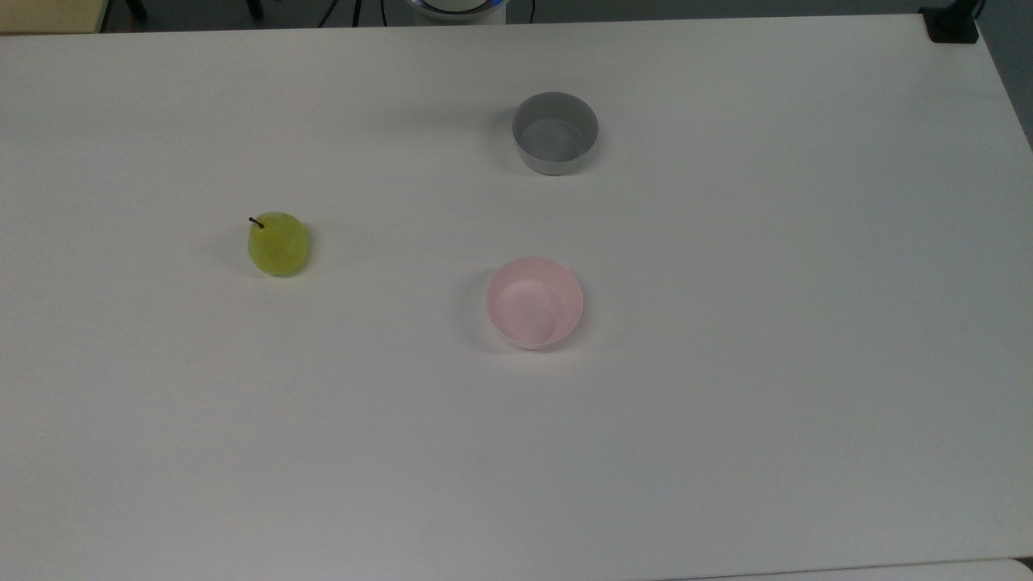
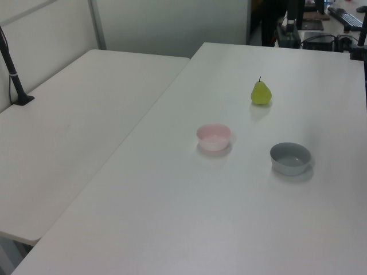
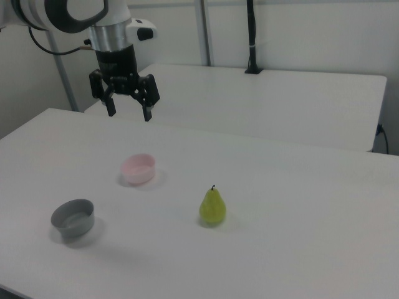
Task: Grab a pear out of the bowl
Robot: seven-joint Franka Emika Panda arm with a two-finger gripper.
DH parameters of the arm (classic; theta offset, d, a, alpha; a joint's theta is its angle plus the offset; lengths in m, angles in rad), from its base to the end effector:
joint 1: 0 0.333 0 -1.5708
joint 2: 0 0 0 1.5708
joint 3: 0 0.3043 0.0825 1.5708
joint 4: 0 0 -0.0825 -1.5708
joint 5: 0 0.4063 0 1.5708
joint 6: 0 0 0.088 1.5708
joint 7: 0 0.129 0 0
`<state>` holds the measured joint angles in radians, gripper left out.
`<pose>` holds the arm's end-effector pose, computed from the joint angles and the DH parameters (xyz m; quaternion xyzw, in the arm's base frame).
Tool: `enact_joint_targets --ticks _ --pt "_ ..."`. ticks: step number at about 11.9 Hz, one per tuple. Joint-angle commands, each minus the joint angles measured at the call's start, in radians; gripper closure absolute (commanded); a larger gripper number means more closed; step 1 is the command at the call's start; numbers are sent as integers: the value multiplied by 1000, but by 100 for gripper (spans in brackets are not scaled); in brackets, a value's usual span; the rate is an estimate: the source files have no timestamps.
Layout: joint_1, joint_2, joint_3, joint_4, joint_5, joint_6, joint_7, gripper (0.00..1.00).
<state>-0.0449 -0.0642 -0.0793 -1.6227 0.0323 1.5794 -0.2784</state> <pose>0.5548 -0.0664 0.6023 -0.9968 -0.0771 -0.0139 0.0162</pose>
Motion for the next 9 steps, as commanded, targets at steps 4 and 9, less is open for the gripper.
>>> enact_joint_targets --ticks 4,9 --pt "17 33 7 -14 30 123 108 0" --pt "19 35 12 -16 31 140 110 0"
